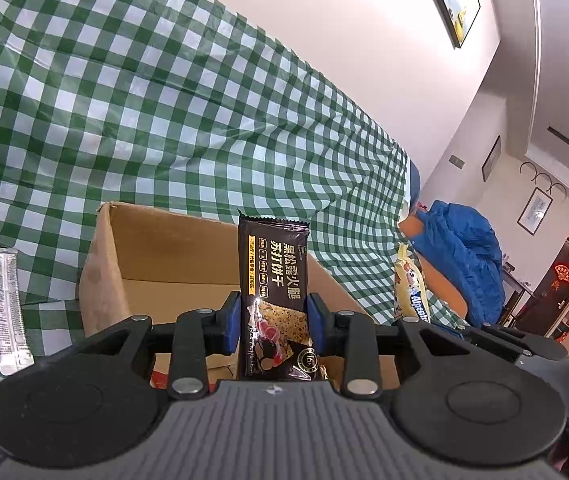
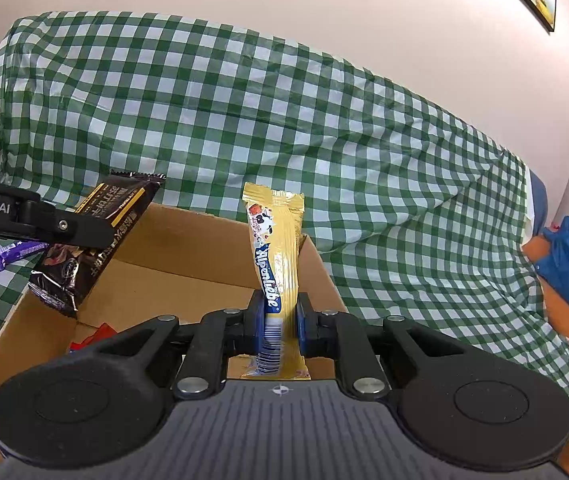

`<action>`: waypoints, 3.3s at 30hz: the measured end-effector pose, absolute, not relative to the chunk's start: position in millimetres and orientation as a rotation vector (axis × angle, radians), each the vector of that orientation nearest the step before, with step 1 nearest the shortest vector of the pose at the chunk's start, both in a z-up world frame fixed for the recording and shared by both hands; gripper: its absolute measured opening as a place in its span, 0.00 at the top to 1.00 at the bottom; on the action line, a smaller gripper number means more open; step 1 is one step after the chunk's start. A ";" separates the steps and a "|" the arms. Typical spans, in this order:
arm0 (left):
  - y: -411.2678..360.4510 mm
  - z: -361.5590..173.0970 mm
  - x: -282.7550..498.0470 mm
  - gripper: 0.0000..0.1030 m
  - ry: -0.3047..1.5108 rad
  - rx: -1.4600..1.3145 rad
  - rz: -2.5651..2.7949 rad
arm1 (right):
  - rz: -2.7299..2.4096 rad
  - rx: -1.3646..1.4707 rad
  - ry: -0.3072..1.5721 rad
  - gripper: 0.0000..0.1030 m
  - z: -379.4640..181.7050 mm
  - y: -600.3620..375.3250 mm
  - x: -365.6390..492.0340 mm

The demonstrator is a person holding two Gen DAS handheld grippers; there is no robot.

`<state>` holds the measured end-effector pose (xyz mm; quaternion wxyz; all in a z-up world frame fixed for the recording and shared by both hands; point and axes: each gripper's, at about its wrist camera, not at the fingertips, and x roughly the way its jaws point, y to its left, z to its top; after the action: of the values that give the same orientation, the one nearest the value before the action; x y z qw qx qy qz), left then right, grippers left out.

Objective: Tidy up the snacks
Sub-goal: 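Open both tools to drop the cracker pack and yellow bar into the box, then lower the left tool to the purple candy while the right tool reaches the silver stick pack, then close the left tool on the purple candy while the right tool grasps the silver stick pack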

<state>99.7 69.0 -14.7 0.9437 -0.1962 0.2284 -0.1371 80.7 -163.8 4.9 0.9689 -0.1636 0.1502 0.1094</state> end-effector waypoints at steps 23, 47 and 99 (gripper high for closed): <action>91.6 0.5 67.7 0.34 0.383 -0.290 -0.188 | 0.089 -0.286 0.326 0.23 7.9 -139.6 91.3; 298.5 -45.3 84.7 0.94 0.655 -0.543 0.218 | 0.531 -0.238 0.296 0.80 5.0 -8.2 39.9; 276.7 -77.1 90.2 0.74 0.760 -0.445 0.225 | 0.559 -0.211 0.696 1.00 -67.2 97.9 95.5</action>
<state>90.2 276.7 -77.1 0.8986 -0.2148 0.3669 0.1086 95.5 97.9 -67.2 0.8966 -0.1020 0.3360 0.2700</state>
